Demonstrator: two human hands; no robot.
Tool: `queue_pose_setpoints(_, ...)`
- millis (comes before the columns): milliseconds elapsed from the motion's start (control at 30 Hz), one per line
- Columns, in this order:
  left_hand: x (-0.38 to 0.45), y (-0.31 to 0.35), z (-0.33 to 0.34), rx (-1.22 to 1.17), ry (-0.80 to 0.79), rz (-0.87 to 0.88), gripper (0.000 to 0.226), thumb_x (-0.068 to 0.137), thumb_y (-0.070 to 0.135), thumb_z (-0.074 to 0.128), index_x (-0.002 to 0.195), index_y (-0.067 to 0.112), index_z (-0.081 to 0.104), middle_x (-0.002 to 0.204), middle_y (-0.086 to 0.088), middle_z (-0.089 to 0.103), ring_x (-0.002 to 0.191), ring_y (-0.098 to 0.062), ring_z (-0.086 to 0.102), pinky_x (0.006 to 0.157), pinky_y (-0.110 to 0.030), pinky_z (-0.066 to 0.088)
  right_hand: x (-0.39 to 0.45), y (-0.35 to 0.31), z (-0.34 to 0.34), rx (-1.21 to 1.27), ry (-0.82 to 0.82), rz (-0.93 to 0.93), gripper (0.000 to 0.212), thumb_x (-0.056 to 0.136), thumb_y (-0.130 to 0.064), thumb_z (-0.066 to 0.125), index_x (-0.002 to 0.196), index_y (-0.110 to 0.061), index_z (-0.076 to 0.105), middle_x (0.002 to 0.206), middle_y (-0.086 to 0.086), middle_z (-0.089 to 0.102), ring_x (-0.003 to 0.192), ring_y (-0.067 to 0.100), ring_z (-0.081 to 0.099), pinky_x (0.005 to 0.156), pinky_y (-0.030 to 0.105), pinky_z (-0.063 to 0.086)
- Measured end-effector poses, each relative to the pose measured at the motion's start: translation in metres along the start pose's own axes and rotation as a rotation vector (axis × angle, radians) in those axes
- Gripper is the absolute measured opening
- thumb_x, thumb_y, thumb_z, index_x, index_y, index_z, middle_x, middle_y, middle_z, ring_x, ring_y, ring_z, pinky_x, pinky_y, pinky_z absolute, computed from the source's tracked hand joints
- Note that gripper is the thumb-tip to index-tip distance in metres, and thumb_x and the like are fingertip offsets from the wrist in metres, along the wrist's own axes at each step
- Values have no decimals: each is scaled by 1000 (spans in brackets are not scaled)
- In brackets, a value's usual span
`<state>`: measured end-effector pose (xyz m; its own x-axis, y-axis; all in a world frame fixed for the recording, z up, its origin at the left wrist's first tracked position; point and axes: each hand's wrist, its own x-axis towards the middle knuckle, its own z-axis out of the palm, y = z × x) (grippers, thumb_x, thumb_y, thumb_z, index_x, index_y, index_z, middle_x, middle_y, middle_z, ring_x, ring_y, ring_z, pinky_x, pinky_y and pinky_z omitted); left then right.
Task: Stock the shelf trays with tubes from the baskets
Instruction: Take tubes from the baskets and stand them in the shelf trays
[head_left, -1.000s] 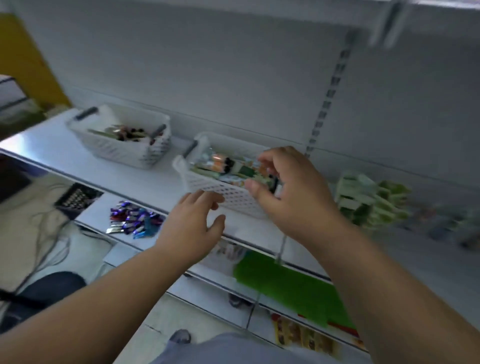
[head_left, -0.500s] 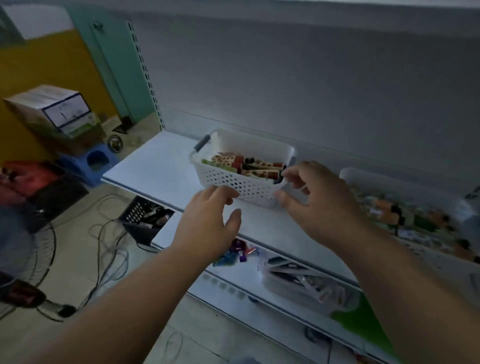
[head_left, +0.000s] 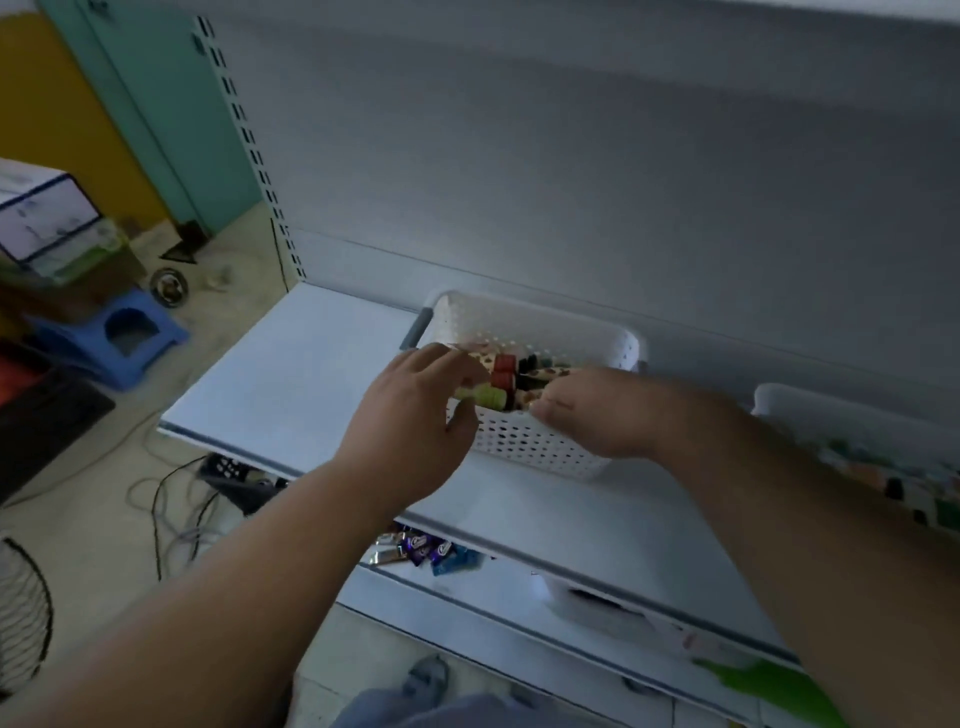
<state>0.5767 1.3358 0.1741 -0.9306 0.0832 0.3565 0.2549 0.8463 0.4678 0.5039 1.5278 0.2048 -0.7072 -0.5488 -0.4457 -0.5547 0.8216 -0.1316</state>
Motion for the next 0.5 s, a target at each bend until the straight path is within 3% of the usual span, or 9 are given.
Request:
queue_pose_setpoints(67,15,-13,-3,-11,-58,71,24,83,13,63,106,20,65,103,4,63,95,-21,58,79,-31,48,3,-4,0,-22,-5,45,37,106,-36,23,78,-22,43,89,3,52,90,24,56,87,37,46)
queue_pose_setpoints(133,27,-21,-5,-11,-129,120,26,84,14,63,109,22,65,107,4,63,97,-20,58,80,-28,45,5,-6,6,63,8,134,35,104,-42,26,82,-24,46,91,3,56,90,23,58,80,32,44)
queue_pose_setpoints(233,46,-32,-4,-11,-229,154,31,86,16,60,115,27,63,114,7,62,102,-17,56,80,-24,42,7,-8,14,213,35,252,47,101,-50,30,75,-18,53,81,7,59,75,19,56,65,29,40)
queue_pose_setpoints(300,55,-33,-4,-5,-295,146,33,87,16,57,118,29,61,116,9,61,104,-15,57,81,-23,42,3,-9,15,282,94,282,47,100,-51,32,73,-18,51,76,6,56,69,18,53,63,31,40)
queue_pose_setpoints(433,77,-23,-5,155,-536,90,32,96,20,46,123,30,59,113,8,55,100,-19,56,83,-26,44,-11,-10,14,516,546,364,48,99,-52,32,82,-14,56,71,7,57,67,24,57,62,34,43)
queue_pose_setpoints(500,91,-20,-1,308,-703,125,29,98,23,44,121,27,61,113,3,57,93,-19,55,86,-30,49,-17,-14,13,731,671,445,49,99,-50,32,91,-12,62,73,6,61,66,21,59,60,31,43)
